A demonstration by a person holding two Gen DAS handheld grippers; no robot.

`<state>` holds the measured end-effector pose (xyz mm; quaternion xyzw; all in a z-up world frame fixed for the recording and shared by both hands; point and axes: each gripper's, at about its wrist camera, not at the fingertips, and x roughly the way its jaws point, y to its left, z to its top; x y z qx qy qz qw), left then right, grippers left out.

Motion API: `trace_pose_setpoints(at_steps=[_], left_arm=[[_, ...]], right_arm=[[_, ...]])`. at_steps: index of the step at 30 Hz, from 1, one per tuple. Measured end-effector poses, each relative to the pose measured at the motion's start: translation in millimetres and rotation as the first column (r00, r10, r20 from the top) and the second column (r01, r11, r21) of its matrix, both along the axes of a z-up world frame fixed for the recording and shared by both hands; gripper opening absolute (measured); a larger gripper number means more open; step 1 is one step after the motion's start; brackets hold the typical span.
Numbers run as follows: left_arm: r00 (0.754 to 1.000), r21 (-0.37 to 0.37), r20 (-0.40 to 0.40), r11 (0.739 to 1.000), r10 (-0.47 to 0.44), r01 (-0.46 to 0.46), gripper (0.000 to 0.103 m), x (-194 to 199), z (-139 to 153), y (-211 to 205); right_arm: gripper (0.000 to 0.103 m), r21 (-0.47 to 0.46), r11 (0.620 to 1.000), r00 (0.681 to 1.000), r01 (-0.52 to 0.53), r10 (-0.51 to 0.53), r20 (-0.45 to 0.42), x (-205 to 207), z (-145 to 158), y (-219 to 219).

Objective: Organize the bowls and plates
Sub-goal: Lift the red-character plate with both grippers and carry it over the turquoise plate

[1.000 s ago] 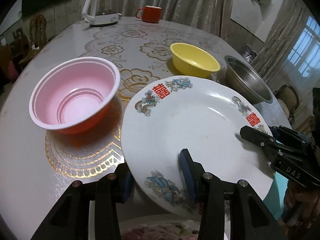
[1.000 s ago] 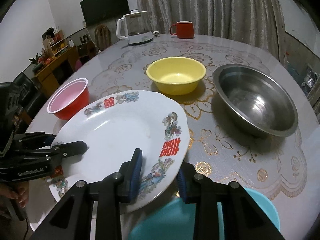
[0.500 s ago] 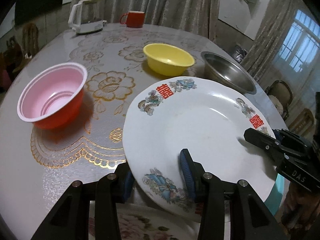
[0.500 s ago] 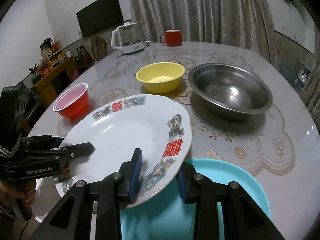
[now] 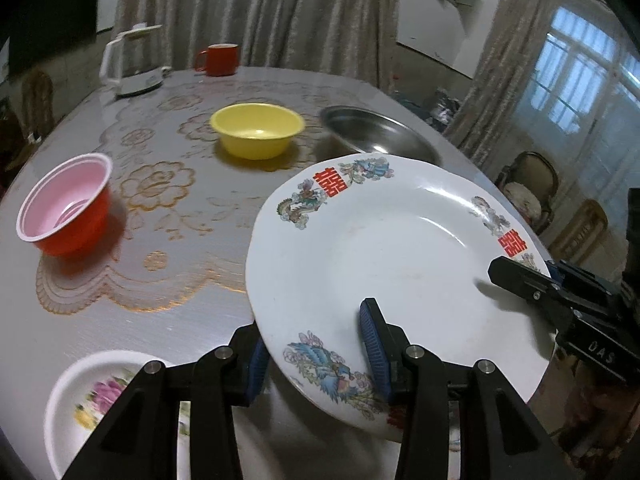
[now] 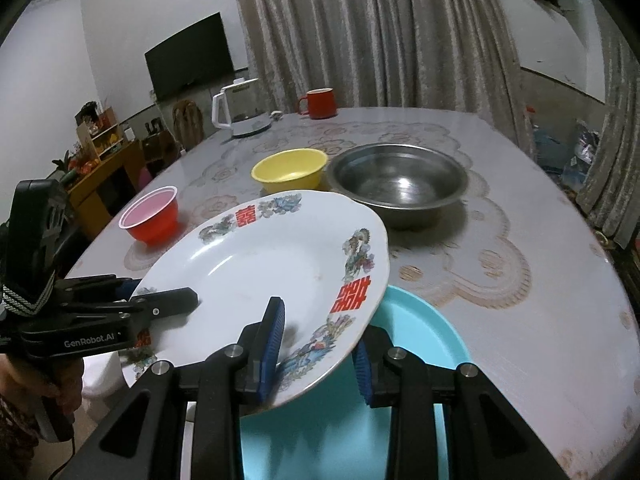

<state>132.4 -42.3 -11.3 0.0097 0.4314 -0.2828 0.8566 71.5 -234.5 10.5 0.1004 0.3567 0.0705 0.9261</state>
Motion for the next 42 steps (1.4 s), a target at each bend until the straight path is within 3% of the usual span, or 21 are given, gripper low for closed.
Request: trace_pose_setpoints(at_steps=[17,35,42], left_arm=[[0.998,-0.020,-0.012,0.998,-0.062,0.061,0.043,-60,-9,-34],[0.996,0.078,0.057,0.995,-0.068,0.063,0.043,-72,-22,-52],[0.996,0.079,0.060,0.995,-0.059,0.054,0.041,-71,-23,-52]], right_arm=[[0.031,0.043,0.995,0.996,0.091,-0.090,-0.019,-66,-15,-39],[0.031,0.039,0.989,0.986,0.139,-0.135,-0.102,-64,-50,-47],[0.031,0.042,0.988,0.983,0.150,-0.144,-0.114,-65,-53,-49]])
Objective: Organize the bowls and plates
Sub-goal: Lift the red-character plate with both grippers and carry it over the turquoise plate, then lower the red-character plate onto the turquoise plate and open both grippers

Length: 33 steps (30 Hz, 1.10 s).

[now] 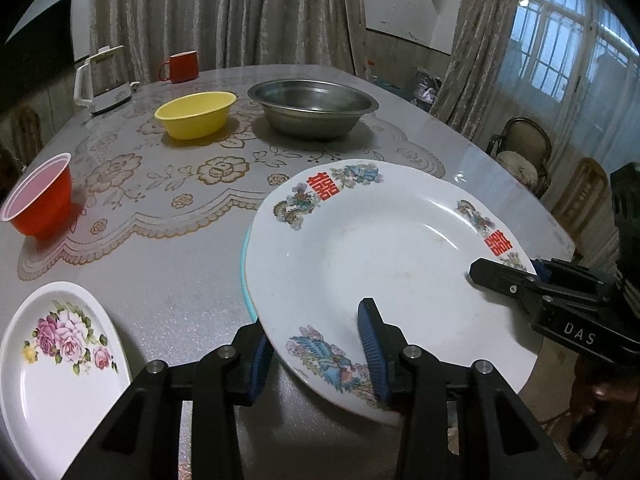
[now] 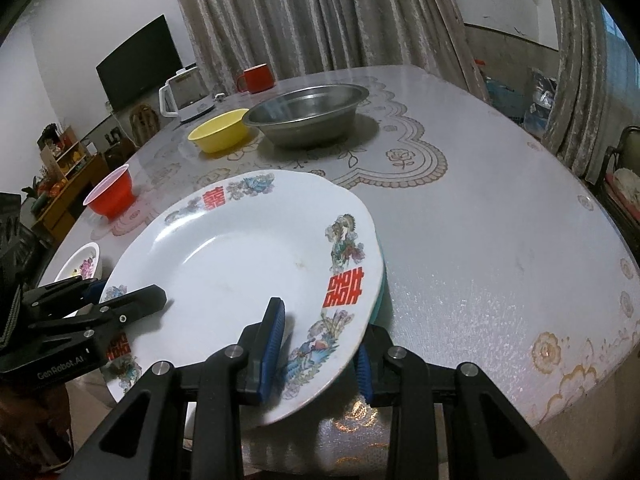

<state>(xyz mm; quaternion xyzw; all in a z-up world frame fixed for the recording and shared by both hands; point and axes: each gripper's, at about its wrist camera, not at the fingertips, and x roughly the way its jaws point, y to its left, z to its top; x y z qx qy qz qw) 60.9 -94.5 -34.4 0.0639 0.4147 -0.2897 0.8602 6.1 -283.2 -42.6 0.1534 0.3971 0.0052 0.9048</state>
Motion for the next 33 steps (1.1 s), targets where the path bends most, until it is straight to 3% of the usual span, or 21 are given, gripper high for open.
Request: trace_pose_setpoints(at_steps=[17,33], left_arm=[[1.000,-0.005,0.014,1.000,0.023,-0.022,0.036,-2,0,3],[0.999,-0.009,0.031,0.999,0.036,-0.036,0.036,-11,6,11]], right_arm=[[0.034,-0.081,0.995,0.999,0.051,-0.050,0.004,-8,7,-1],[0.034,-0.080,0.995,0.998,0.065,-0.065,0.004,-11,9,-1]])
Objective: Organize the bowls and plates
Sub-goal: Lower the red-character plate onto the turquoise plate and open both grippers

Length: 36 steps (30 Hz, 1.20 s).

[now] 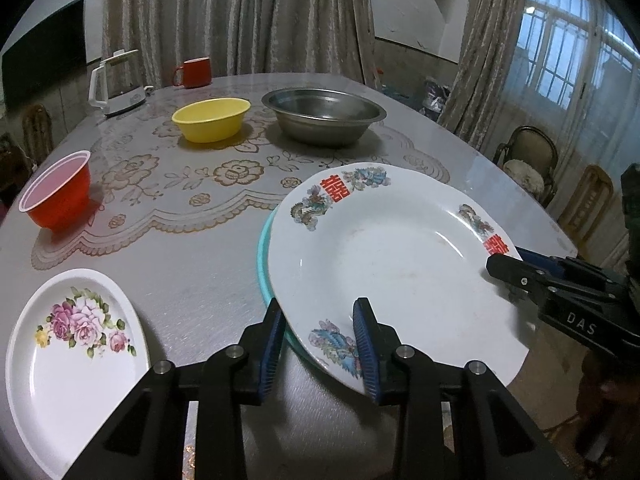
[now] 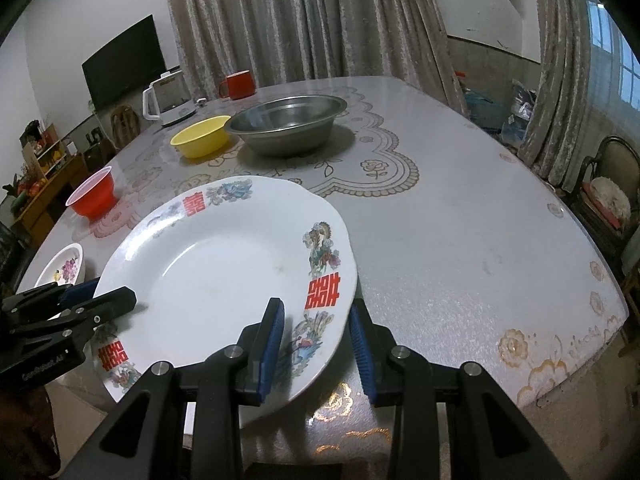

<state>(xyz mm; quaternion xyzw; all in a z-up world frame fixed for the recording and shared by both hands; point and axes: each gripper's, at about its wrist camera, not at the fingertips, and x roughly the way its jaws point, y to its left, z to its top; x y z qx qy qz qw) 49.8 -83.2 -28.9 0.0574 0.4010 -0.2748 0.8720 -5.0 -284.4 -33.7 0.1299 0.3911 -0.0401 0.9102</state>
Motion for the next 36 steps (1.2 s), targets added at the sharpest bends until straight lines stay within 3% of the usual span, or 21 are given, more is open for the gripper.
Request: trace_pose_setpoints(at_steps=[36], left_arm=[[1.000,-0.027,-0.003,0.999,0.021,-0.021,0.036,-14,10,19]], right_arm=[[0.034,0.023,0.999,1.000,0.027,-0.027,-0.008,-4,8,0]])
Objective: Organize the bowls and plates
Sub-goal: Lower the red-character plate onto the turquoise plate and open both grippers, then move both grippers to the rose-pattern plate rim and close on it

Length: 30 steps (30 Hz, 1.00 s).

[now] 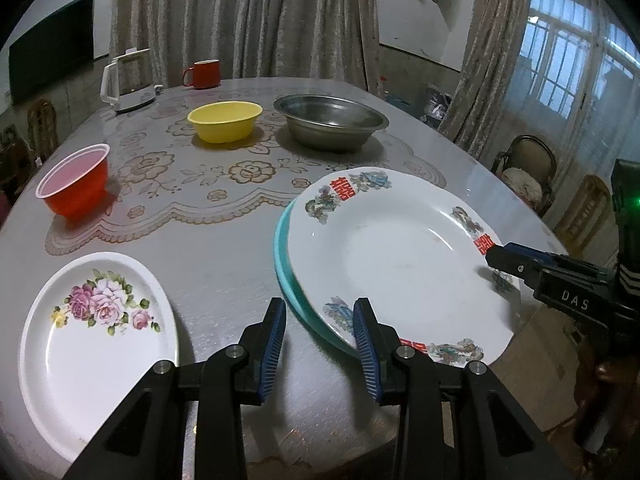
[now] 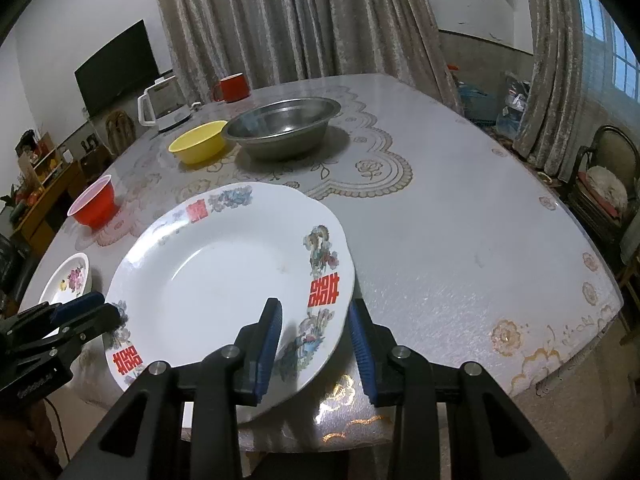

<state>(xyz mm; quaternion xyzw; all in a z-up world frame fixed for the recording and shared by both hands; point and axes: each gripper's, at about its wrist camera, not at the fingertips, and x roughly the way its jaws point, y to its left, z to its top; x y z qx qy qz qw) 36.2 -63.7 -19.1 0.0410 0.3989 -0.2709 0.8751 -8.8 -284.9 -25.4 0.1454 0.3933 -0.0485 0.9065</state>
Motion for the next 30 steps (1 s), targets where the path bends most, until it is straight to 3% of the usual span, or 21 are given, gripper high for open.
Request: trace_pose_setpoints(at_steps=[20,30], left_arm=[[0.998,-0.058,-0.014,0.997,0.053,-0.054,0.043,2,8,27],[0.998,-0.053,-0.028,0.997,0.059,-0.060,0.046,12,9,26]], right_arm=[[0.034,-0.006,1.000,0.999,0.004,-0.004,0.036,-1,12,6],[0.034,-0.006,1.000,1.000,0.006,-0.005,0.031,8,15,5]])
